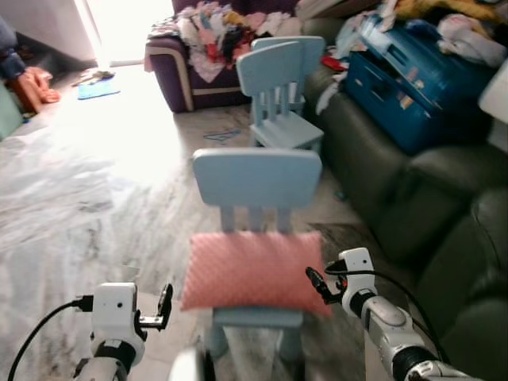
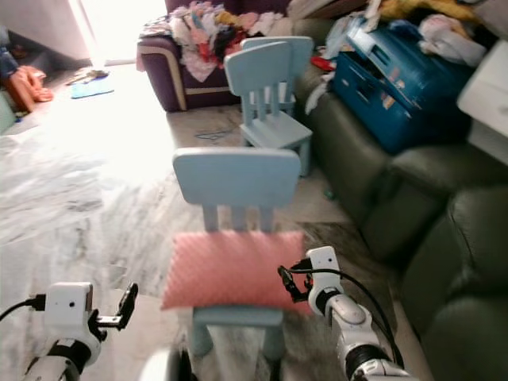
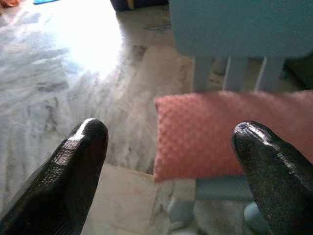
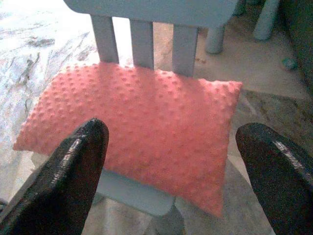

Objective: Move the pillow to the sofa

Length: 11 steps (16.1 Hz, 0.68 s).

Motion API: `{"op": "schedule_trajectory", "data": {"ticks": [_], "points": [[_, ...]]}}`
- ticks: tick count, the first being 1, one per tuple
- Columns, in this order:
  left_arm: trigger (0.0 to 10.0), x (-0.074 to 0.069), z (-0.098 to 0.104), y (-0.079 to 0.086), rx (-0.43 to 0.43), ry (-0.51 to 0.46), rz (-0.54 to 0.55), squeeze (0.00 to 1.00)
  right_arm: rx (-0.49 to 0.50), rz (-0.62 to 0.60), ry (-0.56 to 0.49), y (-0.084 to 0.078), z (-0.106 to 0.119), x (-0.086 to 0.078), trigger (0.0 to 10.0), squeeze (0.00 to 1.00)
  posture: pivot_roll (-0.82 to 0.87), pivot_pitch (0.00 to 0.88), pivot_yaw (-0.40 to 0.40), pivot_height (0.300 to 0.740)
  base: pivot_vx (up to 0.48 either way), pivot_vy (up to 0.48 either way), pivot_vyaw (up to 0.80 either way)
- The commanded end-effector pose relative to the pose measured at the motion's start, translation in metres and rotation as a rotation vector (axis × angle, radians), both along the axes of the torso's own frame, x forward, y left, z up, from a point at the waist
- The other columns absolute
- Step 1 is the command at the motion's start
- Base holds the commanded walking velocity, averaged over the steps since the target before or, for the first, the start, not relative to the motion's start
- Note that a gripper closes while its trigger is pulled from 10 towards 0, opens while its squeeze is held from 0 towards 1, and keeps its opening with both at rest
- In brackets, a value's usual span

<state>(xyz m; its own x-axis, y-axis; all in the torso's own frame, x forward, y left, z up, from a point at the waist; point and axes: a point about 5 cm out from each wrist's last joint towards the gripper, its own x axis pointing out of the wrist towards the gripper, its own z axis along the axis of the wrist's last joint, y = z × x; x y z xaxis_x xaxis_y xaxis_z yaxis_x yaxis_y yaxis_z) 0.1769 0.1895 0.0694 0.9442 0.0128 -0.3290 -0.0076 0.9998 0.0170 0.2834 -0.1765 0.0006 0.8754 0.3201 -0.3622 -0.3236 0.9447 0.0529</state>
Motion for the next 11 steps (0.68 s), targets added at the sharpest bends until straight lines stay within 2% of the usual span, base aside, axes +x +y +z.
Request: {"op": "schedule_trajectory", "data": {"ticks": [1,2,4,5,6,7,8,11], "points": [[10.0,0.001,0.005,0.000,0.006,-0.012,0.000,0.00,0.026,0.041,-0.084,0.003,0.005,-0.004,10.0,0.00,-0.10,0.092,0.032,0.596,0.000,0.000,0.00],[10.0,0.002,0.005,-0.001,0.006,-0.012,-0.001,0.00,0.040,0.062,-0.147,0.005,0.014,-0.003,10.0,0.00,-0.10,0.092,0.032,0.576,0.000,0.000,0.00],[10.0,0.001,0.006,-0.001,0.006,-0.012,0.000,0.00,0.044,0.073,-0.185,0.007,0.025,0.003,10.0,0.00,-0.10,0.093,0.032,0.557,0.000,0.000,0.00],[10.0,0.001,0.006,-0.002,0.006,-0.012,0.000,0.00,0.052,0.088,-0.245,0.013,0.049,0.008,10.0,0.00,-0.10,0.093,0.032,0.547,0.000,0.000,0.00],[10.0,0.001,0.007,-0.002,0.007,-0.012,0.000,0.00,0.062,0.104,-0.293,0.022,0.073,0.007,10.0,0.00,-0.10,0.093,0.032,0.533,0.000,0.000,0.00],[10.0,0.001,0.007,-0.002,0.008,-0.012,0.001,0.00,0.069,0.112,-0.317,0.031,0.088,0.003,10.0,0.00,-0.10,0.093,0.033,0.518,0.000,0.000,0.00],[10.0,0.001,0.007,-0.002,0.009,-0.010,0.001,0.00,0.074,0.117,-0.331,0.038,0.098,0.000,10.0,0.00,-0.10,0.093,0.033,0.504,0.000,0.000,0.00],[10.0,0.001,0.007,-0.002,0.013,-0.015,0.003,0.00,0.072,0.115,-0.316,0.048,0.114,-0.009,10.0,0.00,-0.10,0.094,0.033,0.500,0.000,0.000,0.00]]}}
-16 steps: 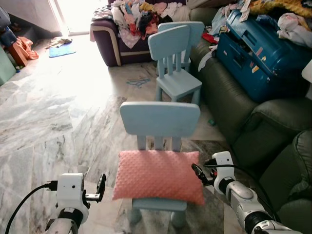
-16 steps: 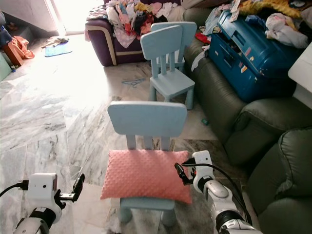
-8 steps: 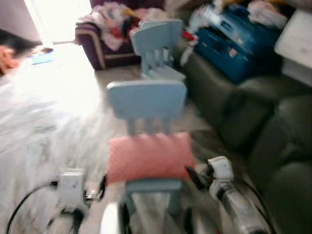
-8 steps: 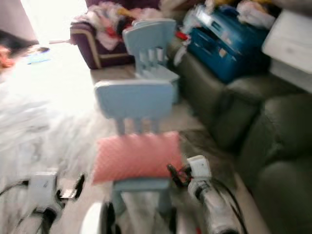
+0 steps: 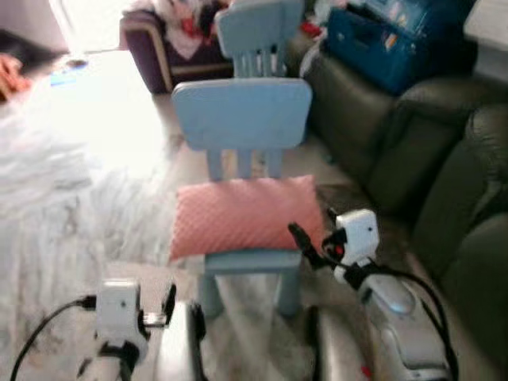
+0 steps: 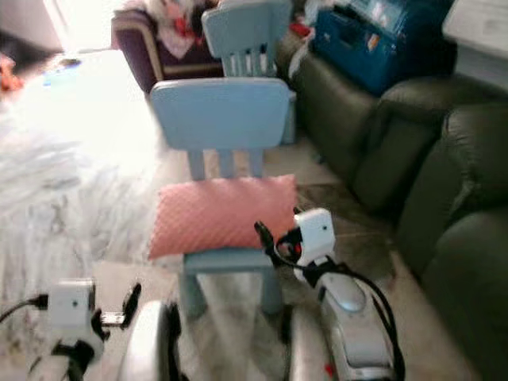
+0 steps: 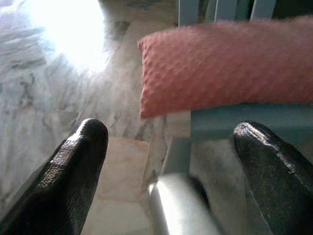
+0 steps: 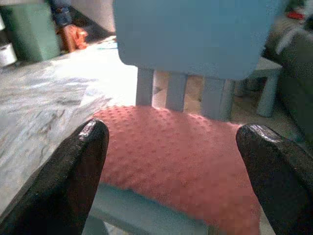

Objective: Move the pillow to the sofa

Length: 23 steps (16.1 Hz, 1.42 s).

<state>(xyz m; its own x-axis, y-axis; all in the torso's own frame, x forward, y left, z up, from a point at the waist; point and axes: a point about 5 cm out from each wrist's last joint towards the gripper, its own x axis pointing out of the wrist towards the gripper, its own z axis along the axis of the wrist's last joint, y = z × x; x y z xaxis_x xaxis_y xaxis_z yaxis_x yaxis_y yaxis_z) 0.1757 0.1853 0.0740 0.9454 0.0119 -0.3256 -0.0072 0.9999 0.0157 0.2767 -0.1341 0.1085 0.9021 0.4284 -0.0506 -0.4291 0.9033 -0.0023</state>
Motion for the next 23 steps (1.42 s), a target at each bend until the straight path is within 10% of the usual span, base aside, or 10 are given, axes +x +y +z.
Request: {"op": "schedule_trajectory", "data": {"ticks": [1,7,23], "points": [[10.0,0.002,0.003,0.003,0.018,-0.014,0.005,0.00,-0.003,0.008,0.017,0.006,0.009,-0.004,10.0,0.00,-0.10,0.094,0.033,0.500,0.000,0.000,0.00],[10.0,0.013,0.002,0.014,0.050,-0.040,0.068,0.00,-0.022,-0.009,0.052,0.001,0.005,0.009,10.0,0.00,-0.10,0.099,0.032,0.500,0.000,0.000,0.00],[10.0,0.127,-0.003,0.068,-0.083,-0.032,0.266,0.00,-0.086,-0.009,0.099,0.038,0.023,0.101,10.0,0.00,-0.14,0.289,0.047,0.500,0.000,0.000,0.00]]}}
